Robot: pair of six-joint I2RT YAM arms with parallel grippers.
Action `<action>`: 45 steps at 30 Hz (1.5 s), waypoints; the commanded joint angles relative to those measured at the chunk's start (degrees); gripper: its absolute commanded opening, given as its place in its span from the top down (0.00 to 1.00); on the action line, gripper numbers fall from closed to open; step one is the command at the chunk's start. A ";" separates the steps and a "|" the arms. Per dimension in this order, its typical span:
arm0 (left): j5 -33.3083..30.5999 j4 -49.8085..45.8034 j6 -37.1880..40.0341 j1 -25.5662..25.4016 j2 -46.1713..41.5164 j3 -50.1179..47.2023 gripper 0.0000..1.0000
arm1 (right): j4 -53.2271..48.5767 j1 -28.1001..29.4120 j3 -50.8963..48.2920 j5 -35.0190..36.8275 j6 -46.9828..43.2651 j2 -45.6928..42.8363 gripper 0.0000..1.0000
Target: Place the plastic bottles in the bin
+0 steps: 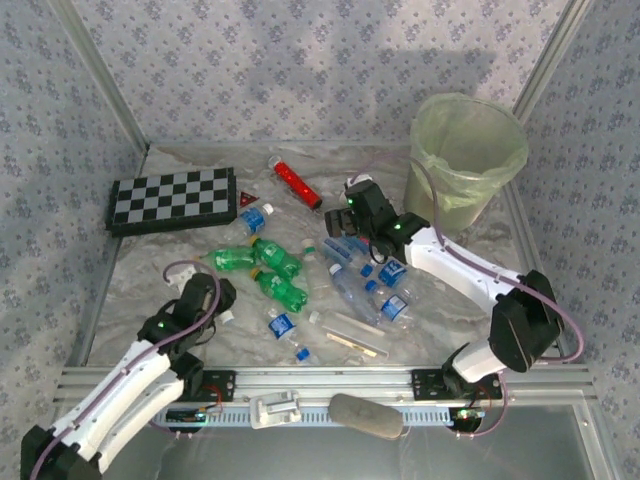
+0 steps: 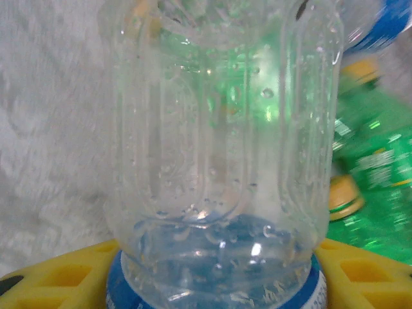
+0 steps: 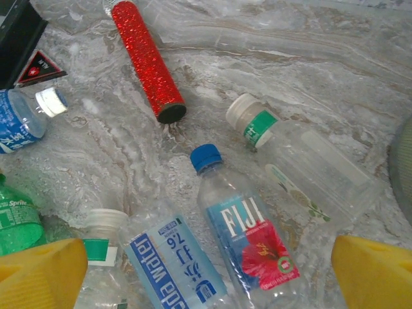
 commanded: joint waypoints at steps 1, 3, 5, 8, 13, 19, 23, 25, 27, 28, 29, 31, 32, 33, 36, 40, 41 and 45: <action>-2.52 7.49 5.67 -0.43 -1.76 4.32 0.51 | 2.47 -0.59 4.38 -4.92 -2.20 1.44 0.01; -0.31 14.28 9.38 -0.41 -0.50 5.17 0.52 | 3.24 -0.96 5.82 -8.56 -2.89 1.59 0.01; 2.64 20.10 13.25 -0.35 2.39 6.74 0.52 | 4.04 -1.45 6.89 -12.23 -2.64 1.34 0.01; 9.05 26.39 19.65 -0.41 9.62 11.31 0.49 | 5.26 -3.31 7.87 -20.01 -1.20 0.37 0.01; 20.25 36.04 26.12 -0.93 22.48 17.12 0.47 | 9.66 -8.04 8.08 -36.55 5.23 -0.96 0.01; 24.73 40.15 32.57 -6.41 33.69 24.26 0.47 | 12.80 -8.03 7.51 -44.84 7.76 -1.21 0.01; 25.00 38.84 34.79 -10.07 38.74 27.64 0.45 | 15.62 -7.58 5.80 -46.11 8.88 -1.50 0.01; 25.08 39.15 34.06 -11.05 39.97 27.99 0.45 | 17.15 -7.58 4.65 -46.31 9.60 -1.76 0.02; 25.26 39.99 33.08 -11.58 40.44 27.83 0.45 | 18.61 -7.55 3.52 -46.48 10.54 -1.83 0.04; 25.26 40.46 32.70 -11.88 40.52 27.73 0.44 | 19.46 -7.55 2.85 -46.72 11.15 -1.76 0.05; 25.25 40.77 32.48 -12.09 40.62 27.64 0.44 | 20.08 -7.57 2.30 -47.04 11.72 -1.52 0.06; 25.15 41.16 32.57 -12.65 40.64 27.72 0.44 | 20.99 -7.51 1.93 -47.78 12.76 -1.00 0.09; 24.96 41.31 32.54 -12.90 40.71 27.73 0.44 | 21.08 -7.53 1.93 -48.10 13.03 -0.73 0.10; 24.83 41.57 32.51 -12.99 40.70 27.66 0.44 | 21.09 -7.50 1.93 -48.33 13.29 -0.46 0.11; 24.82 42.50 32.35 -13.17 40.54 27.39 0.44 | 21.83 -7.44 -0.34 -48.76 14.18 -0.02 0.12; 24.82 42.97 32.45 -13.31 40.45 27.47 0.44 | 22.06 -7.29 -0.45 -48.93 14.74 0.44 0.14; 24.68 43.06 32.42 -13.33 40.36 27.35 0.43 | 22.16 -7.25 -0.50 -49.08 14.97 0.59 0.15; 24.34 44.00 31.98 -13.33 40.14 26.96 0.42 | 22.66 -7.14 -0.37 -49.82 15.75 1.53 0.22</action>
